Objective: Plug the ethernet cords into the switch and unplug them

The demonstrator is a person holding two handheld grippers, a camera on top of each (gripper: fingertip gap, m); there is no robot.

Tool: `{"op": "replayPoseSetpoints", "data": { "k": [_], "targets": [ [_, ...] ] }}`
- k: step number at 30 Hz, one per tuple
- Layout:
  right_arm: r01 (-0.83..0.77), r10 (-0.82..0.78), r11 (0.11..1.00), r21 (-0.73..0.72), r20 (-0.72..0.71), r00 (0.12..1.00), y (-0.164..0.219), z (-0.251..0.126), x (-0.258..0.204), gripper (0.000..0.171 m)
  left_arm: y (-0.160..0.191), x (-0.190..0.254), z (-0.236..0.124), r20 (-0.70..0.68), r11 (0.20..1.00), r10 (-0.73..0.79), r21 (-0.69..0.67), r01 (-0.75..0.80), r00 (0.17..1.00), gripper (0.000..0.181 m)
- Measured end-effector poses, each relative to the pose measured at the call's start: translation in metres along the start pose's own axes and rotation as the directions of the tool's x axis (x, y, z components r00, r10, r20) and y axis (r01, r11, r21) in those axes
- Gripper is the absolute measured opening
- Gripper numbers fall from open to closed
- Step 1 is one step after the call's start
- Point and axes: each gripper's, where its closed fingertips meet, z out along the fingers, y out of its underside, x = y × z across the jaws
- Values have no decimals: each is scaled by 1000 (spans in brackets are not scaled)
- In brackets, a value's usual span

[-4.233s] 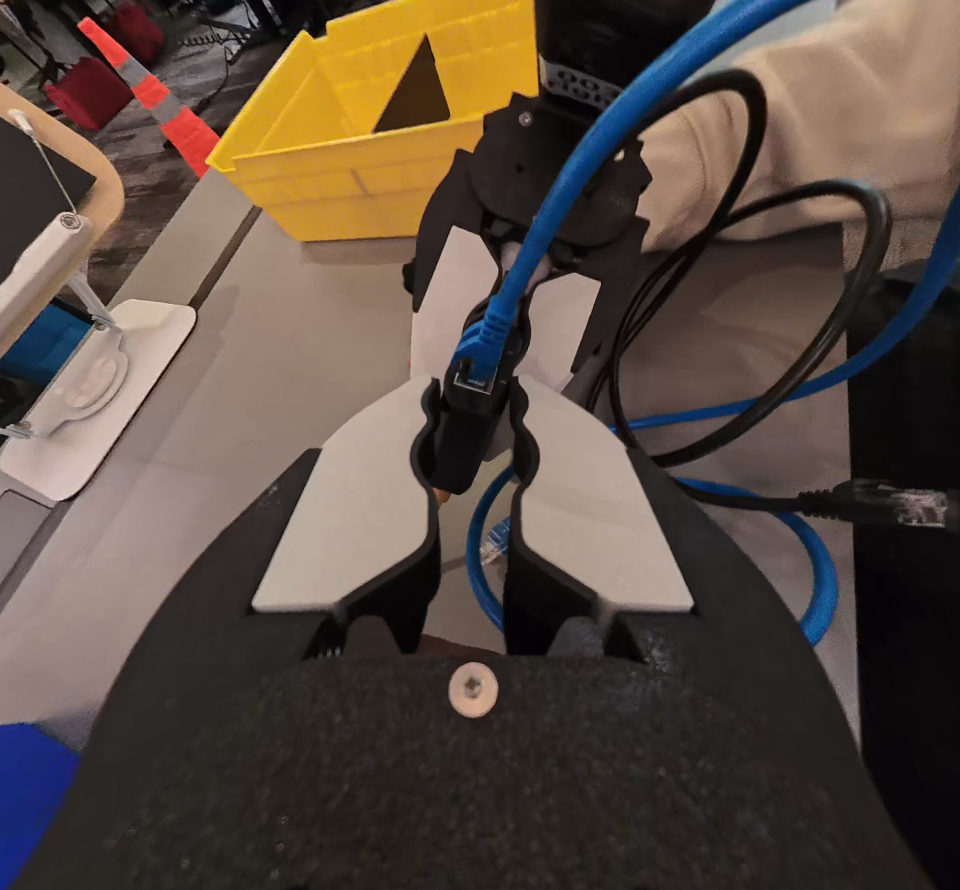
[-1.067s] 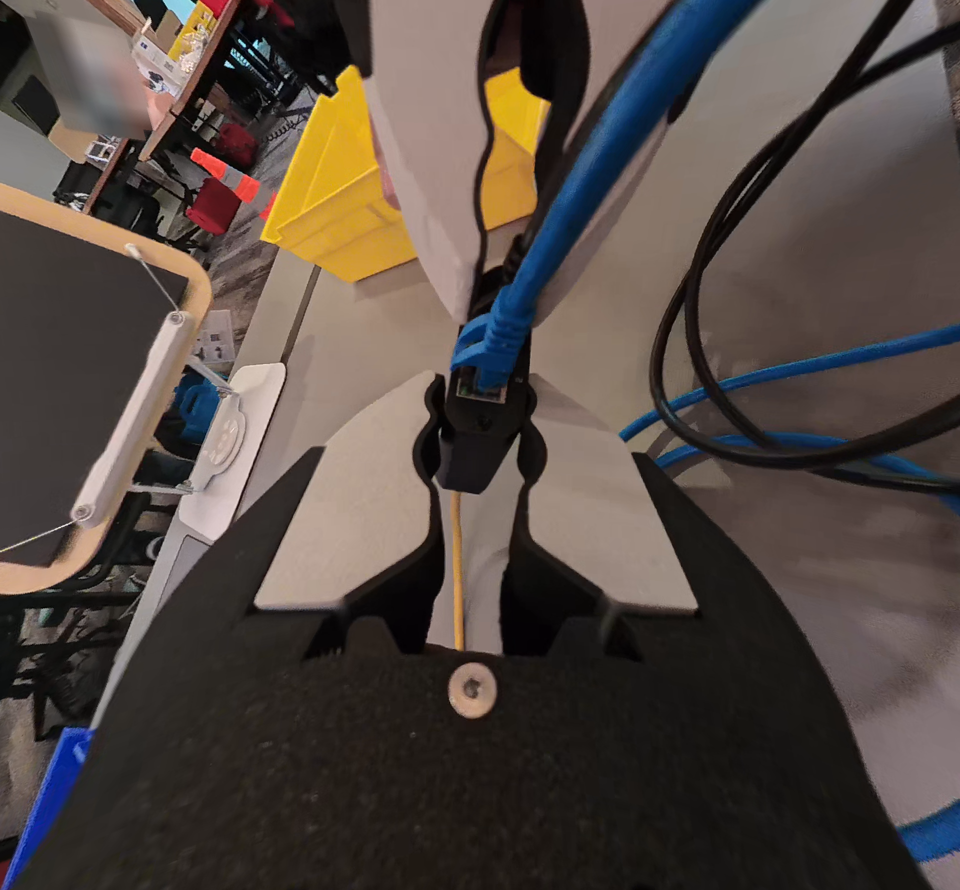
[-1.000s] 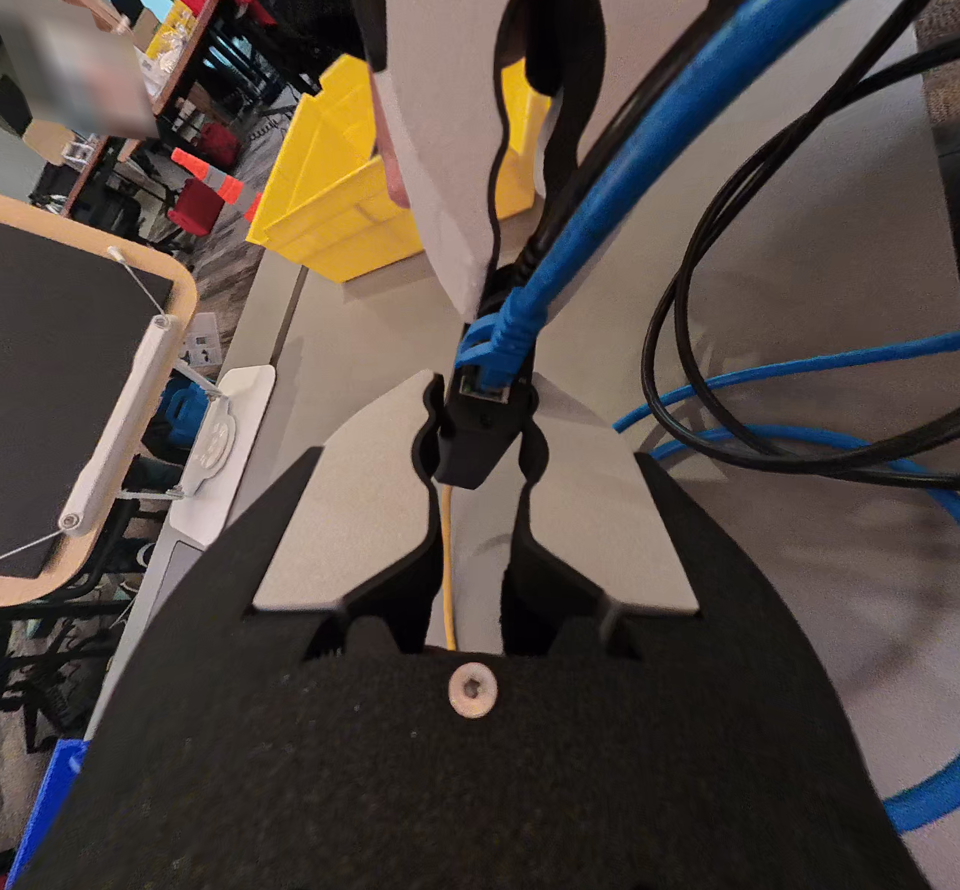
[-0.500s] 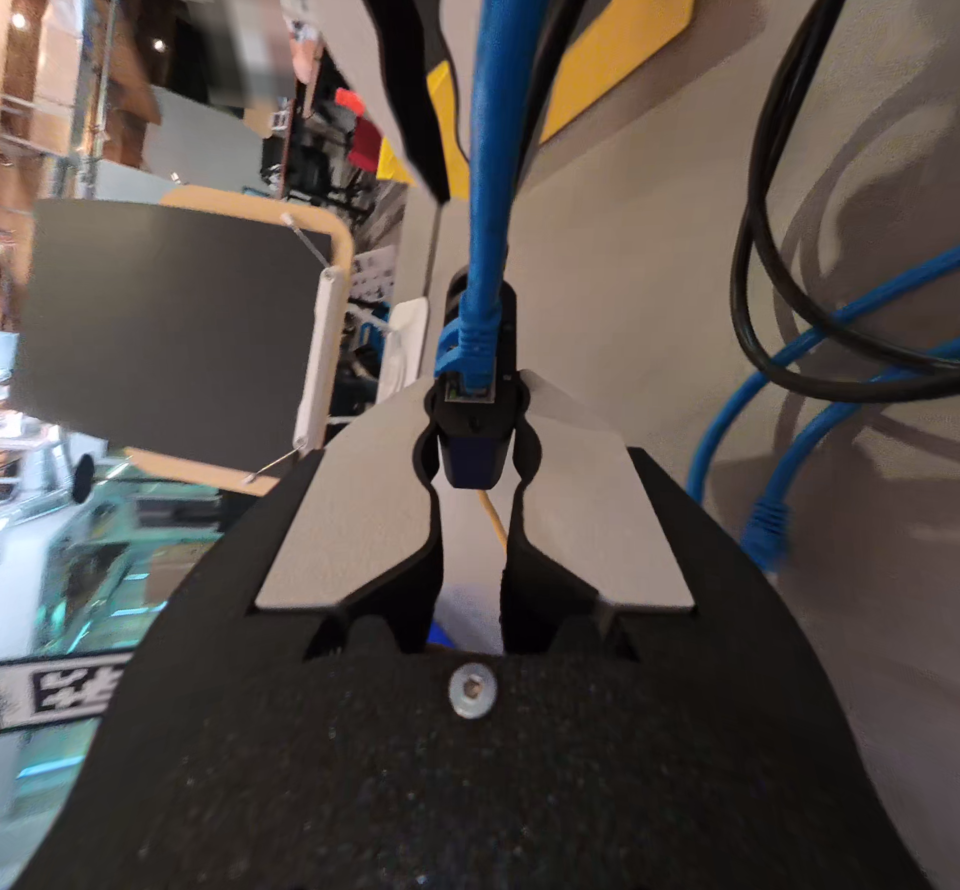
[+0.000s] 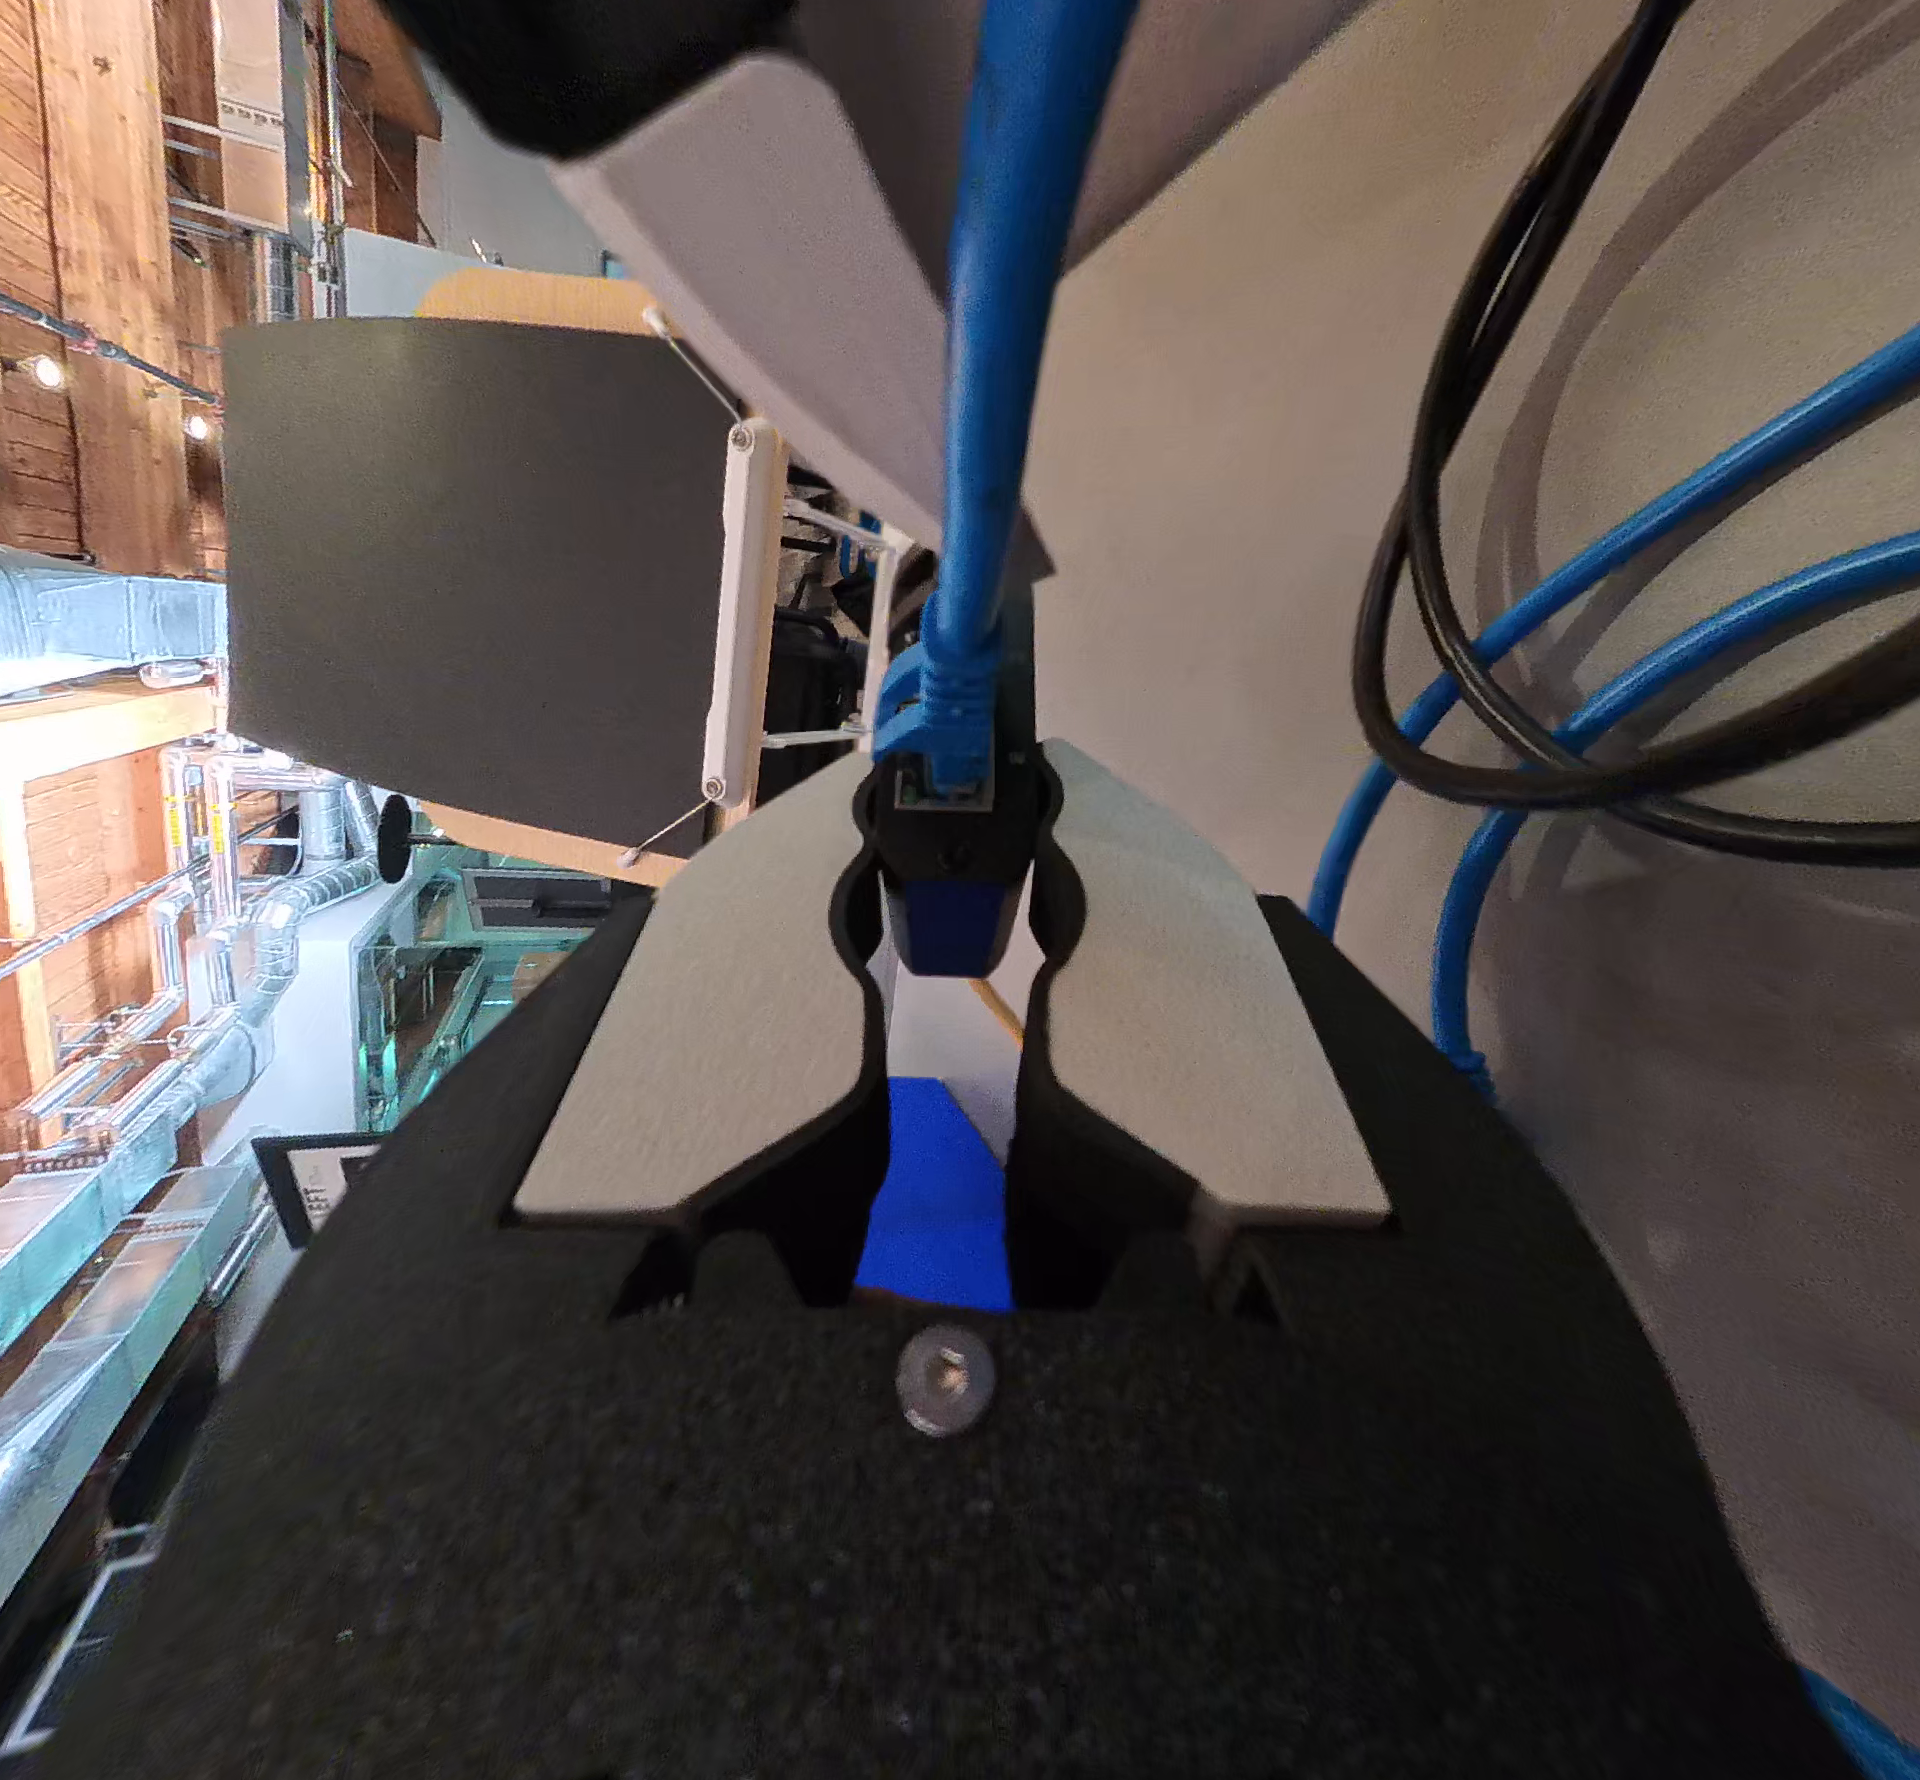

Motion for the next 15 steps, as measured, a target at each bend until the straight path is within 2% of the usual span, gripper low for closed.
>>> {"op": "replayPoseSetpoints", "data": {
  "k": [1, 7, 12, 15],
  "targets": [
    [4, -4, 1000, 13, -5, 1000, -2, 1, -1, 11, 1, -1, 0, 3, 1000, -10, -4, 10, 1000, 24],
    [23, -12, 997, 80, -134, 991, -9, 1, 4, 10, 8, -11, 4, 84, 996, -40, -75, 47, 996, 25],
    [-36, 53, 991, 126, -133, 990, -4, -4, 5, 10, 2, -12, 6, 100, 997, -28, -65, 35, 995, 25],
    [-113, 126, 984, 137, -85, 988, 6, -5, 2, 10, -2, -2, 6, 69, 998, -34, -46, 37, 997, 25]
  ]
}}
